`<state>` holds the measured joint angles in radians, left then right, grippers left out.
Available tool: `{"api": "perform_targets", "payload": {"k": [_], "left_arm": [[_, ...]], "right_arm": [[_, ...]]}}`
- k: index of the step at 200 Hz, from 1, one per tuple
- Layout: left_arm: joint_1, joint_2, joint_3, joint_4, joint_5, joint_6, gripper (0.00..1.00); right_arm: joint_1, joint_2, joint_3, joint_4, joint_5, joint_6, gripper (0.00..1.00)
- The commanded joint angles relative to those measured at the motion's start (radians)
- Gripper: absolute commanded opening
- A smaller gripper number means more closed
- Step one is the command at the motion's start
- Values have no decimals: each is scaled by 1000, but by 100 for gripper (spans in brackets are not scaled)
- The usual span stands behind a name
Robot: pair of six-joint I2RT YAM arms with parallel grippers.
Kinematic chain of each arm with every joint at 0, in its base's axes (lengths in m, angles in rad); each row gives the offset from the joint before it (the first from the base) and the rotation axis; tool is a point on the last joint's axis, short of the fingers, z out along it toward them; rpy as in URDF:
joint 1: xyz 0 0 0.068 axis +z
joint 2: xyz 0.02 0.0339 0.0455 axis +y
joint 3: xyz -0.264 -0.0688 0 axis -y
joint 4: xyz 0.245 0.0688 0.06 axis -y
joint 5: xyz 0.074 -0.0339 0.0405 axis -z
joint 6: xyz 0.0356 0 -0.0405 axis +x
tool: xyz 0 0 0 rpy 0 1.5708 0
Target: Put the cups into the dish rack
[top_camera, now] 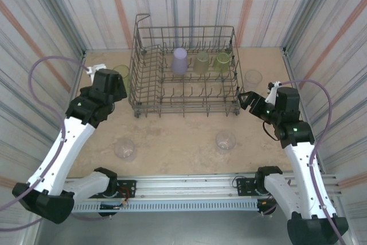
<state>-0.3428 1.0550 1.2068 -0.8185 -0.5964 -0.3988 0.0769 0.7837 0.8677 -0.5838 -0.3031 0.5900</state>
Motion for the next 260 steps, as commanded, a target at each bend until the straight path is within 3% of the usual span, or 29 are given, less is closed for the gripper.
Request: {"api": "perform_targets", "payload": {"k": [1, 49, 131, 189, 260], "left_arm": [[91, -35, -23, -77, 93, -19, 99], [279, -12, -52, -124, 207, -35, 99], [473, 108, -93, -162, 280, -89, 99], [545, 182, -127, -82, 325, -76, 99], [610, 261, -149, 0, 288, -101, 96]], "right_arm": [[21, 13, -4, 25, 23, -4, 99], [44, 25, 6, 34, 32, -10, 99], [47, 9, 13, 17, 22, -18, 99], [50, 0, -2, 23, 16, -14, 99], [50, -11, -6, 25, 20, -8, 99]]}}
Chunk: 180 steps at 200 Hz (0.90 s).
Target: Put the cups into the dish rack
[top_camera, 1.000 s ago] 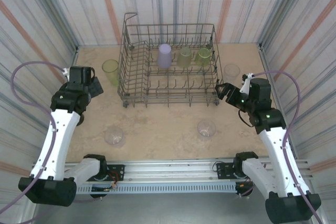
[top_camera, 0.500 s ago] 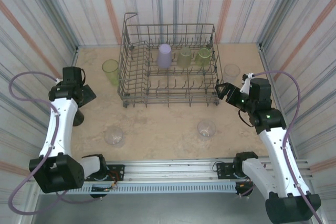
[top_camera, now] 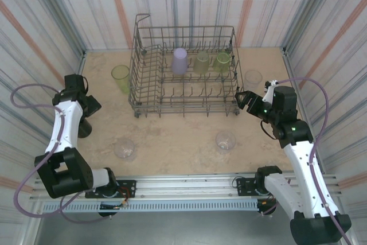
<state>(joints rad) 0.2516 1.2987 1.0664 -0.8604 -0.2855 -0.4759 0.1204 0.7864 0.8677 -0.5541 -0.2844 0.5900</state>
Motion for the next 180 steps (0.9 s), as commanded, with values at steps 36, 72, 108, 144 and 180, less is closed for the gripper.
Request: {"api": "perform_targets", "payload": {"k": [36, 72, 108, 144, 180], "left_arm": [[35, 54, -3, 86, -29, -29, 91], [61, 106, 0, 114, -17, -29, 79], [63, 152, 7, 132, -10, -24, 69], [65, 183, -5, 136, -17, -48, 61], [65, 208, -21, 156, -35, -64, 54]], "right_arm": [[10, -20, -7, -10, -8, 0, 99], [13, -39, -10, -14, 4, 5, 99], [15, -39, -12, -21, 3, 5, 99], [17, -36, -13, -12, 7, 8, 99], [19, -22, -4, -14, 3, 8, 99]]}}
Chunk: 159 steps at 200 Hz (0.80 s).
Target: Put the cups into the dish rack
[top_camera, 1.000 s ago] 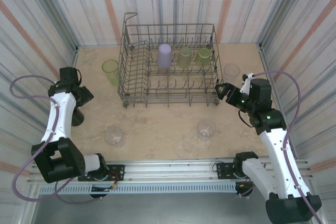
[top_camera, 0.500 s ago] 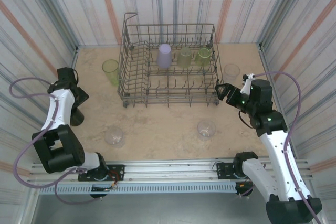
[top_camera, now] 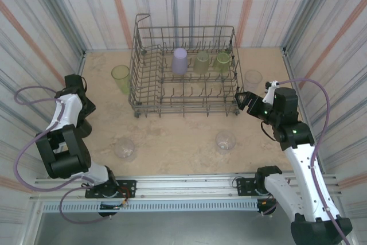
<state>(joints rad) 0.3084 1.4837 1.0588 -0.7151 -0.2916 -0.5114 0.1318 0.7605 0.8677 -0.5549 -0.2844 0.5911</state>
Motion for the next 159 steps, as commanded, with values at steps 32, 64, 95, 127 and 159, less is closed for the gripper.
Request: {"api": "perform_targets", "payload": {"k": [32, 64, 95, 127, 159], "left_arm": [[8, 58, -1, 10, -36, -29, 51], [8, 94, 17, -9, -59, -33, 42], [8, 105, 19, -10, -55, -32, 26], [8, 111, 29, -20, -49, -23, 3], [8, 107, 49, -50, -36, -11, 0]], "right_arm": [[11, 3, -4, -13, 6, 9, 99], [14, 2, -5, -13, 10, 10, 99], [15, 5, -3, -10, 12, 10, 99], [16, 7, 2, -8, 12, 10, 99], [19, 5, 2, -7, 10, 14, 99]]}}
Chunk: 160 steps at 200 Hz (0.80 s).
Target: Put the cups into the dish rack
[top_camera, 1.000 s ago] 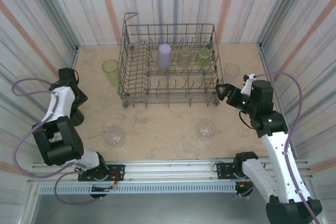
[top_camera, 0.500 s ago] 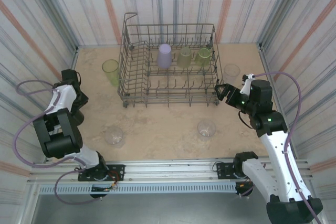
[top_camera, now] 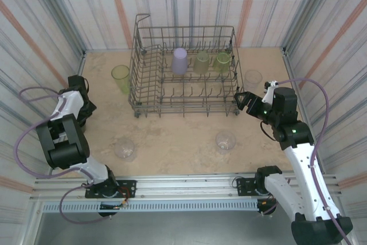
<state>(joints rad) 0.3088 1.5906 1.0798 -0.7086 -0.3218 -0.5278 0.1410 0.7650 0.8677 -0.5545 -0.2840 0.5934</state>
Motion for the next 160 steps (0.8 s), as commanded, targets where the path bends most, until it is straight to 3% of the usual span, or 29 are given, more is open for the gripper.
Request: {"api": "perform_targets", "payload": {"k": [1, 102, 160], "left_arm": [[7, 0, 29, -57, -6, 6, 0], [7, -189, 58, -67, 279, 70, 0], [7, -242, 175, -143, 361, 115, 0]], "right_arm": [[9, 0, 2, -7, 10, 11, 99], [25, -9, 8, -7, 4, 33, 99], [56, -12, 5, -4, 24, 51, 99]]}}
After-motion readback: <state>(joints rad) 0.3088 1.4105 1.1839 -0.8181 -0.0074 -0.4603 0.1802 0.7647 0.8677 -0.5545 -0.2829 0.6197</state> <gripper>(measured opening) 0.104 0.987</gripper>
